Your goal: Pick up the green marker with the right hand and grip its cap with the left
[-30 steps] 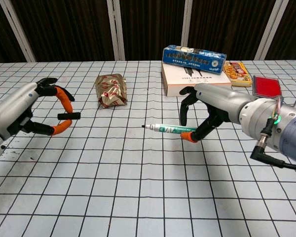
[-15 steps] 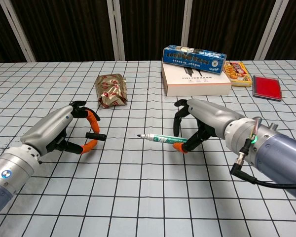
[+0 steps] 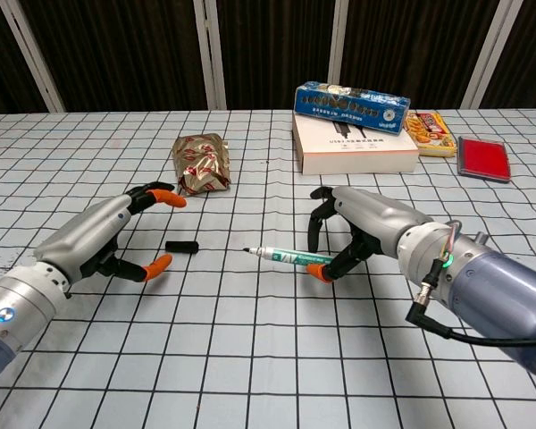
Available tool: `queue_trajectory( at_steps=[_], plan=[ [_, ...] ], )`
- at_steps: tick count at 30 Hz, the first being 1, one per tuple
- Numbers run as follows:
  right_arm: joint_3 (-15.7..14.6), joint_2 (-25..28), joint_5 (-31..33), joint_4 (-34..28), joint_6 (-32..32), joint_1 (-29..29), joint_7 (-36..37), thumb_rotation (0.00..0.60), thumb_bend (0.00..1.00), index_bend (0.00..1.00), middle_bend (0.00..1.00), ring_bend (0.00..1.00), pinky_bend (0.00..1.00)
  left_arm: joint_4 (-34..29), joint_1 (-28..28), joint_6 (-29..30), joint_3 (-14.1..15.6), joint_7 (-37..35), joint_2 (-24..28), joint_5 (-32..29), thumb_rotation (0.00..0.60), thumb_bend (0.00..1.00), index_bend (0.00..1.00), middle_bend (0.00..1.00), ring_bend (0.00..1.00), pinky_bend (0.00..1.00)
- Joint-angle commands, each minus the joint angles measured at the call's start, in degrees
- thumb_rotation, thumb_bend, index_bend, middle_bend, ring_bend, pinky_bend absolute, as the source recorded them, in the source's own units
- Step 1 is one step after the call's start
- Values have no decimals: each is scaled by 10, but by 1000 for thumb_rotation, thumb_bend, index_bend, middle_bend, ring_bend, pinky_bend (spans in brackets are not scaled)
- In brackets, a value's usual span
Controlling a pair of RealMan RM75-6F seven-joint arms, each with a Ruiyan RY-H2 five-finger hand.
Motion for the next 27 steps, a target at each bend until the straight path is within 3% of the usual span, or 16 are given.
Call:
queue_trajectory(
  at_steps=[1, 9, 15, 19, 22, 27],
  plan=[
    [5, -8, 0, 14, -8, 2, 3, 600, 671, 813, 62, 146, 42, -54, 11, 45, 1, 1, 36, 22, 600, 509, 204, 35, 0, 0],
    [19, -19, -8, 48, -16, 3, 11, 600, 671, 813, 62, 146, 42, -239, 30, 92, -1, 107, 144, 41, 600, 509, 206, 43, 0, 0],
    [26, -19, -6, 55, -19, 0, 10, 600, 672, 787, 62, 146, 42, -313, 40, 87, 1, 165, 189, 31, 600, 509, 207, 44, 0, 0],
    [23, -13, 4, 49, -27, 0, -11, 600, 658, 596, 61, 128, 42, -337, 43, 73, 4, 188, 203, 18, 600, 508, 207, 43, 0, 0],
    [21, -3, 22, 36, -40, 2, -33, 600, 545, 428, 61, 91, 42, -349, 44, 66, 5, 196, 209, 12, 600, 505, 207, 43, 0, 0],
    [23, 6, 42, 20, -37, 9, -68, 600, 436, 273, 56, 87, 42, -364, 45, 67, 4, 203, 217, 16, 600, 504, 207, 41, 0, 0]
  ],
)
